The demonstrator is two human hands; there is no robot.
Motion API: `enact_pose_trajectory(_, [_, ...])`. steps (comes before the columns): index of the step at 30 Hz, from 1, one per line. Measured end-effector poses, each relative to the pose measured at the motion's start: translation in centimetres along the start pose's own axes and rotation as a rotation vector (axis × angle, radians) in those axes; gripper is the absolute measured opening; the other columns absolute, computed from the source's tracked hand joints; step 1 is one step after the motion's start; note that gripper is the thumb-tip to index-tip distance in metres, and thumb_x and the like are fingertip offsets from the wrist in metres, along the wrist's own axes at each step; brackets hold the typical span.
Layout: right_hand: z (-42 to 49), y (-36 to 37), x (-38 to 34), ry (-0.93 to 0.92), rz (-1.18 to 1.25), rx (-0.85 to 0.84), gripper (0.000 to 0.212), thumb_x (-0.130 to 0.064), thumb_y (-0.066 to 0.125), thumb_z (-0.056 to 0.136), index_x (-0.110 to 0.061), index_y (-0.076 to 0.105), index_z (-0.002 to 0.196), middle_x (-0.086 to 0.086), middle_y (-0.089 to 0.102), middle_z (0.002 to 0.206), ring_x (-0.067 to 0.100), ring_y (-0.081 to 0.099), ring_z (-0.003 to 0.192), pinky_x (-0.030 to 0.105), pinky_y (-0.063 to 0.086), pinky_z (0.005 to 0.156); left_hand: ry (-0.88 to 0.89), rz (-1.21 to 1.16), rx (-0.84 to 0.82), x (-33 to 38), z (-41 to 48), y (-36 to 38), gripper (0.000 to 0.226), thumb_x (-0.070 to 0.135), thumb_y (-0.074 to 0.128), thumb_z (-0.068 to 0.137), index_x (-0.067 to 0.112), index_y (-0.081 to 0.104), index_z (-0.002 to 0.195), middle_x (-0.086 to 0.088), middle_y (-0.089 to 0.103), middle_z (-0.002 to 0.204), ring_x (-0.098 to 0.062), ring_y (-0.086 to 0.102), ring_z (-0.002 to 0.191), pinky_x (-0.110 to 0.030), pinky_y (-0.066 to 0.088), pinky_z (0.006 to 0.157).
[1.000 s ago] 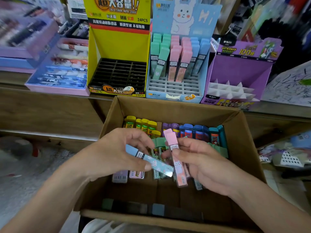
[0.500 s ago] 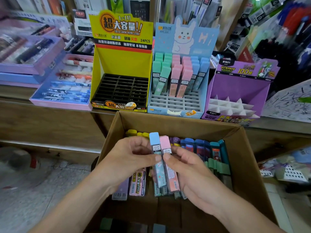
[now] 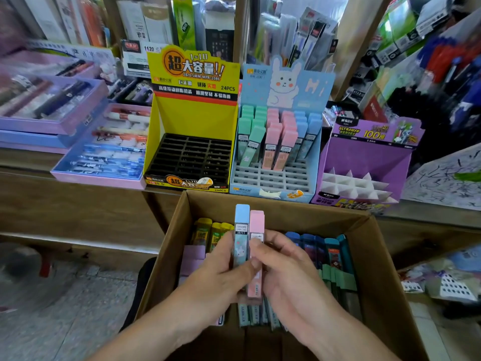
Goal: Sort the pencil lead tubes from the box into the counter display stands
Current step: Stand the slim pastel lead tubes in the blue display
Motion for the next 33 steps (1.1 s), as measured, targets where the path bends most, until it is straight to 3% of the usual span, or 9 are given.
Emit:
enact_pose_trajectory(6, [0.5,-1.3,-1.5,-0.133,-0.423,0.105,0.014,-0.019,0.07,0.096,-0.026,0.079,0.104,0.007,0.079,0.106,0.026,0.074,0.103,0.056,0.057,0.095,0.054,0.102,0.007,0.8,-0.2,-0.8,0.027,0.03,0.059,0.103,0.041,0.063,0.127,-0.001,0.075,0.116,-0.025,0.076,0.098,-0.041,0.061,0.084])
enact_pose_trajectory(8, [0.7,-1.5,-2.3,-0.155,-0.444,0.091,0.015,-0.02,0.073,0.092,-0.023,0.079,0.106,0.009,0.079,0.107,0.029,0.073,0.104,0.055,0.057,0.097,0.037,0.107,0.028,0.9,-0.3,-1.1,0.023,0.03,0.06,0.102,0.037,0.066,0.123,-0.005,0.077,0.108,-0.024,0.077,0.09,-0.034,0.059,0.074])
enact_pose_trajectory(10, [1.1,-1.6,-3.0,-0.167,-0.411,0.059,0.025,-0.026,0.077,0.084,-0.019,0.079,0.108,0.011,0.078,0.107,0.024,0.074,0.097,0.043,0.06,0.09,0.021,0.1,0.012,0.9,-0.3,-1.2,0.021,0.028,0.061,0.102,0.031,0.067,0.122,-0.008,0.077,0.102,-0.023,0.075,0.085,-0.032,0.054,0.07])
enact_pose_trajectory(13, [1.6,-1.5,-4.2,-0.158,-0.354,0.005,0.034,-0.031,0.079,0.077,-0.015,0.079,0.107,0.014,0.076,0.097,0.023,0.072,0.086,0.032,0.06,0.076,0.015,0.111,-0.069,1.1,-0.5,-0.8,0.021,0.028,0.06,0.103,0.03,0.067,0.122,-0.007,0.076,0.098,-0.024,0.072,0.084,-0.037,0.054,0.075])
enact_pose_trajectory(18, [2.4,-1.9,-5.2,-0.17,-0.526,-0.009,0.026,-0.033,0.079,0.079,-0.015,0.08,0.097,0.008,0.076,0.088,0.019,0.068,0.08,0.032,0.057,0.075,-0.01,0.091,-0.133,1.2,-0.6,-0.7,0.021,0.026,0.064,0.1,0.024,0.069,0.12,-0.009,0.073,0.095,-0.024,0.068,0.082,-0.032,0.055,0.077])
enact_pose_trajectory(22, [2.6,-2.2,-6.3,-0.219,-0.475,0.017,0.026,-0.033,0.08,0.076,-0.013,0.081,0.093,0.011,0.076,0.087,0.019,0.067,0.076,0.03,0.056,0.069,-0.001,0.104,-0.131,1.2,-0.2,-1.3,0.02,0.022,0.071,0.095,0.017,0.071,0.115,-0.008,0.073,0.093,-0.023,0.069,0.083,-0.035,0.055,0.079])
enact_pose_trajectory(24, [2.6,-2.5,-7.9,-0.275,-0.449,0.052,0.023,-0.031,0.079,0.077,-0.014,0.081,0.091,0.01,0.077,0.086,0.016,0.067,0.072,0.028,0.055,0.066,-0.002,0.085,-0.124,1.1,0.0,-1.5,0.017,0.018,0.072,0.095,0.018,0.073,0.112,-0.01,0.073,0.092,-0.022,0.071,0.081,-0.029,0.056,0.074])
enact_pose_trajectory(29, [1.6,-2.9,-13.0,-0.52,-0.488,0.137,0.026,-0.029,0.076,0.077,-0.01,0.08,0.094,0.014,0.074,0.08,0.019,0.063,0.067,0.021,0.055,0.061,-0.008,0.035,0.005,1.3,0.2,-3.2,0.008,0.014,0.07,0.096,0.022,0.073,0.095,-0.012,0.073,0.09,-0.026,0.073,0.078,-0.031,0.057,0.067])
enact_pose_trajectory(33, [0.8,-3.3,-16.9,-0.694,-0.644,0.241,0.01,-0.016,0.075,0.088,-0.012,0.079,0.097,0.012,0.077,0.08,0.02,0.072,0.068,0.027,0.061,0.066,0.05,0.036,0.094,2.2,0.3,-4.6,0.012,0.013,0.063,0.1,0.009,0.062,0.111,-0.017,0.077,0.096,-0.027,0.072,0.075,-0.029,0.053,0.058])
Point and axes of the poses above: each hand's wrist, its own z-axis towards the middle knuckle, its own y-axis out of the palm, x = y × z, the point moved 6 cm from there along z, towards the middle knuckle
